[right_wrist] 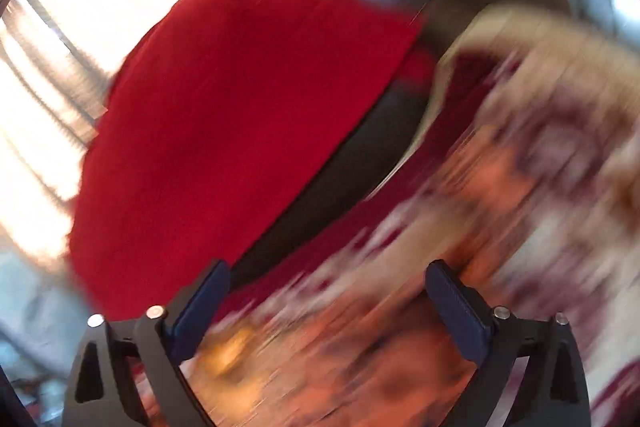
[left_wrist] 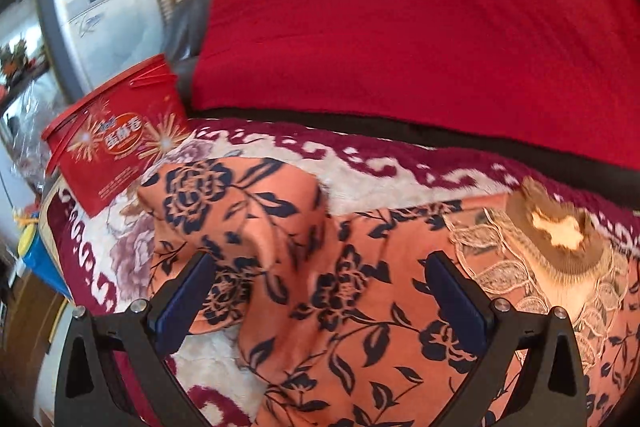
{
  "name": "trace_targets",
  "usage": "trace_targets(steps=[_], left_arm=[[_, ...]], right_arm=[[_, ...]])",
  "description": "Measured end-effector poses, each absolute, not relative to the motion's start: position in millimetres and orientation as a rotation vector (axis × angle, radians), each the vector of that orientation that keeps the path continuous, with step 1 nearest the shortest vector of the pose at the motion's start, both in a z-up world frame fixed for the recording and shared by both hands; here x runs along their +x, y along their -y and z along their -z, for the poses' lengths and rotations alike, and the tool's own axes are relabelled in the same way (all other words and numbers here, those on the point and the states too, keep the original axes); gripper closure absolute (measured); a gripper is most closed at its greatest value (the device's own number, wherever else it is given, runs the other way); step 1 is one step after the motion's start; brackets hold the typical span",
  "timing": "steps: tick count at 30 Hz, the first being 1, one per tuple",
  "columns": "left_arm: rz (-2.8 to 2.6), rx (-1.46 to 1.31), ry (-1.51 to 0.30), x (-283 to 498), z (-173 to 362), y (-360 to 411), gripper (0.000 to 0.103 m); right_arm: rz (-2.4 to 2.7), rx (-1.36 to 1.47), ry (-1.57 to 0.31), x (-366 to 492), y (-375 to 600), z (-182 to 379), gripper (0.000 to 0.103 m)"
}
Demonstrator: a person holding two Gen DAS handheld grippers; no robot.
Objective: Fold small clothes
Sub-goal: 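Grasp the sleeve cuff with the right gripper and lift it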
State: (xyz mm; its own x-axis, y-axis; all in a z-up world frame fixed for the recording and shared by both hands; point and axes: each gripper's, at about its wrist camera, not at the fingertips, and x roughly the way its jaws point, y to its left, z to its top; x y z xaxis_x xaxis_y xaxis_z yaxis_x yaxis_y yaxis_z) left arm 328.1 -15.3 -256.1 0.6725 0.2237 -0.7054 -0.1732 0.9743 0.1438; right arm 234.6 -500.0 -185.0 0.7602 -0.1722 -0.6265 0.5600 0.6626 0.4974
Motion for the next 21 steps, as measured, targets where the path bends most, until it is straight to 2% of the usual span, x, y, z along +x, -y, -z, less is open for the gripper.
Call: trace_targets(steps=[2, 6, 8, 9, 10, 11, 13, 17, 21], left_arm=[[-0.214, 0.079, -0.810, 331.5, 259.1, 23.4, 0.000], [-0.202, 0.124, -0.821, 337.5, 266.1, 39.6, 0.000], [-0.197, 0.136, -0.825, 339.1, 268.5, 44.3, 0.000], [-0.194, 0.139, -0.828, 340.1, 269.6, 47.0, 0.000], [-0.191, 0.139, -0.830, 340.5, 270.0, 48.7, 0.000], [-0.190, 0.139, -0.831, 340.9, 270.1, 49.3, 0.000], [-0.191, 0.132, -0.829, 341.1, 268.8, 49.0, 0.000], [-0.175, 0.091, -0.819, 337.3, 260.9, 40.5, 0.000], [-0.183, 0.022, -0.812, 333.2, 249.1, 18.7, 0.000]], right_arm=[[0.493, 0.648, -0.751, 258.9, 536.6, 190.8, 0.005], [0.607, 0.482, -0.967, 295.5, 562.4, 228.0, 0.006], [0.603, 0.481, -1.093, 307.6, 574.7, 259.1, 0.011], [0.589, 0.509, -1.149, 310.8, 578.9, 276.6, 0.031], [0.564, 0.559, -1.181, 310.1, 583.1, 291.0, 0.062], [0.571, 0.590, -1.186, 306.4, 587.7, 300.2, 0.068], [0.586, 0.609, -1.105, 297.4, 586.1, 292.7, 0.094], [0.436, 0.658, -0.905, 283.2, 558.8, 243.2, 0.096], [0.217, 0.640, -0.804, 290.0, 491.9, 185.6, 0.096]])
